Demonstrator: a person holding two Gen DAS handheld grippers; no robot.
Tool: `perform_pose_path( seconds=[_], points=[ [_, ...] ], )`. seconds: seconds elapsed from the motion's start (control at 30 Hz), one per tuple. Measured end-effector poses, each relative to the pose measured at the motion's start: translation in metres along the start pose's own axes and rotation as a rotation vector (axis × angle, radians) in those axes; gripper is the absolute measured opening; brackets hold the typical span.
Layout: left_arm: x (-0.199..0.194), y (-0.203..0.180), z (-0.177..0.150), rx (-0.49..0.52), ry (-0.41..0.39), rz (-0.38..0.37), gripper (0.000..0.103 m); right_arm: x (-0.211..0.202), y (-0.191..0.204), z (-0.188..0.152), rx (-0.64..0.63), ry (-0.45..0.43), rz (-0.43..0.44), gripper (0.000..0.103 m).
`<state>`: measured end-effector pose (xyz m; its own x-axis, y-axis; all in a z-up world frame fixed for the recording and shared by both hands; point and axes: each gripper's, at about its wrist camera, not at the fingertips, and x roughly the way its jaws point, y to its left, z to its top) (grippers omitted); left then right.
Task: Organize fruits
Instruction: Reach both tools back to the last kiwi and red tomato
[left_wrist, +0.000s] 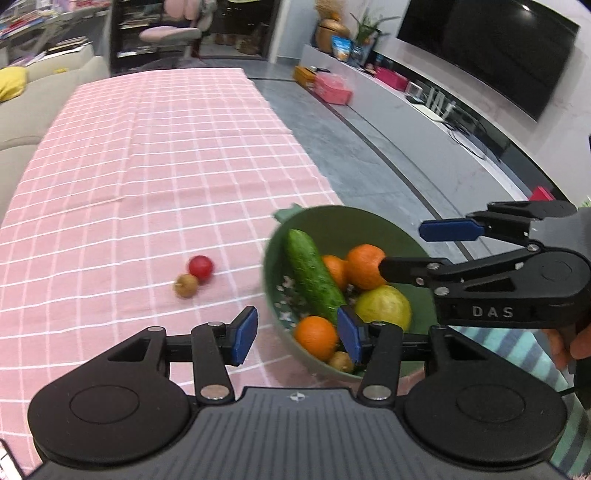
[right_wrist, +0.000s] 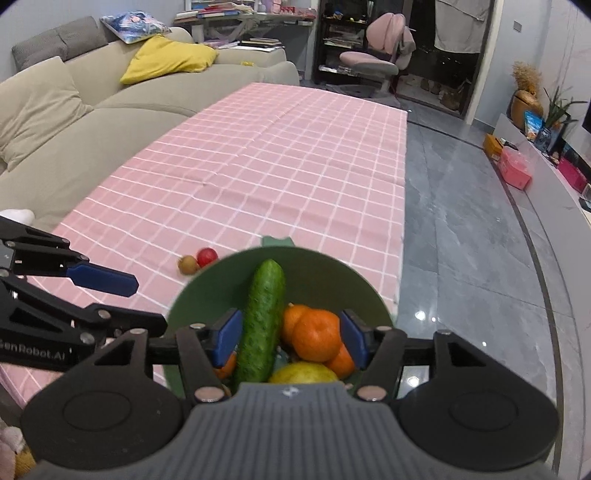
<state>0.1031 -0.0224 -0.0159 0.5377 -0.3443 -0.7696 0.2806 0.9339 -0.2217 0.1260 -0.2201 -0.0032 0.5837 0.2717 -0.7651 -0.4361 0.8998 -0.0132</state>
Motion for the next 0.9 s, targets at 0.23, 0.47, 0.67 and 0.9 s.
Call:
perform_pose_path(
  seconds=[0.23, 0.47, 0.67, 0.9],
  points=[
    [-0.010, 0.032, 0.001, -0.072, -0.026, 0.031, 0.059, 0.008, 0.027, 0.017, -0.069, -0.019, 0.053, 0.063],
    [-0.006, 0.065, -0.004, -0.153, -0.036, 0.040, 0.059, 0.024, 0.059, 0.034, -0.193, -0.029, 0.107, 0.062],
    [0.003, 0.086, -0.009, -0.198, -0.028, 0.037, 0.058, 0.042, 0.081, 0.046, -0.309, -0.028, 0.140, 0.062],
    [0.024, 0.097, -0.011, -0.201, -0.006, 0.024, 0.056, 0.068, 0.092, 0.054, -0.425, 0.021, 0.164, 0.047]
  ],
)
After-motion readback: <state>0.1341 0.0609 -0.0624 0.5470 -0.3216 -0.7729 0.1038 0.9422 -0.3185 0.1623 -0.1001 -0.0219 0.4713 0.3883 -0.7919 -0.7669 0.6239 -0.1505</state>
